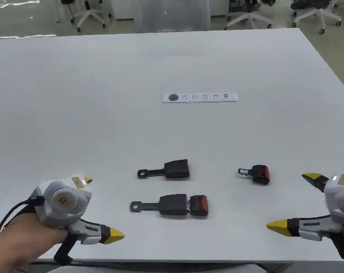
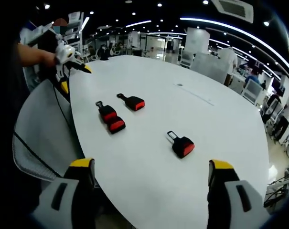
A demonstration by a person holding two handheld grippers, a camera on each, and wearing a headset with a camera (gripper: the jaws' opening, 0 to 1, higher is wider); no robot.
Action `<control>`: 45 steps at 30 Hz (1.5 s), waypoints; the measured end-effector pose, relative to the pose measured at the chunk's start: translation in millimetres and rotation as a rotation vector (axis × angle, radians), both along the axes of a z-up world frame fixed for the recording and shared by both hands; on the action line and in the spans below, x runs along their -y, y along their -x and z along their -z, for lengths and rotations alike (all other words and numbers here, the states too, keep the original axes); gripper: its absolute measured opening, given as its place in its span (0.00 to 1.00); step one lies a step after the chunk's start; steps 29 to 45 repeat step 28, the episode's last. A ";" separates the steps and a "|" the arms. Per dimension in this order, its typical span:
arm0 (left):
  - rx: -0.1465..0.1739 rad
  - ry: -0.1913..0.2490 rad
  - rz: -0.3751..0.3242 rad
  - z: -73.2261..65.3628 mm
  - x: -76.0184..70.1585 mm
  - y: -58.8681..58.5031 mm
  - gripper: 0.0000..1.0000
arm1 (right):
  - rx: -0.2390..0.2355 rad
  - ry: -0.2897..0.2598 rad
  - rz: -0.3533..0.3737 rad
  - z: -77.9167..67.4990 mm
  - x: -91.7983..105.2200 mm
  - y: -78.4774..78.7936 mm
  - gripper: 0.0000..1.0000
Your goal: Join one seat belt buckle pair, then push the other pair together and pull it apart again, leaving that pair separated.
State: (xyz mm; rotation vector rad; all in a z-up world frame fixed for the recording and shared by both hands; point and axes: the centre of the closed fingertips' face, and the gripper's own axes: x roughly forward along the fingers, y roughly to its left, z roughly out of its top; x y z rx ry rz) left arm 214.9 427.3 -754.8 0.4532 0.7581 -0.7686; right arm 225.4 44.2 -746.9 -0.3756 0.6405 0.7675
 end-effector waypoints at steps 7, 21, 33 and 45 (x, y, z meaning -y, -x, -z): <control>0.015 0.023 -0.002 -1.2 -4.1 -0.5 1.00 | -0.009 0.024 0.024 4.1 8.7 0.8 1.00; 0.084 0.086 -0.061 -12.8 -9.5 -8.4 0.93 | -0.013 0.056 0.041 4.7 17.9 3.3 1.00; 0.106 0.096 -0.063 -19.7 -14.0 -9.6 0.92 | -0.014 0.074 0.031 6.2 14.4 6.2 1.00; 0.106 0.096 -0.063 -19.7 -14.0 -9.6 0.92 | -0.014 0.074 0.031 6.2 14.4 6.2 1.00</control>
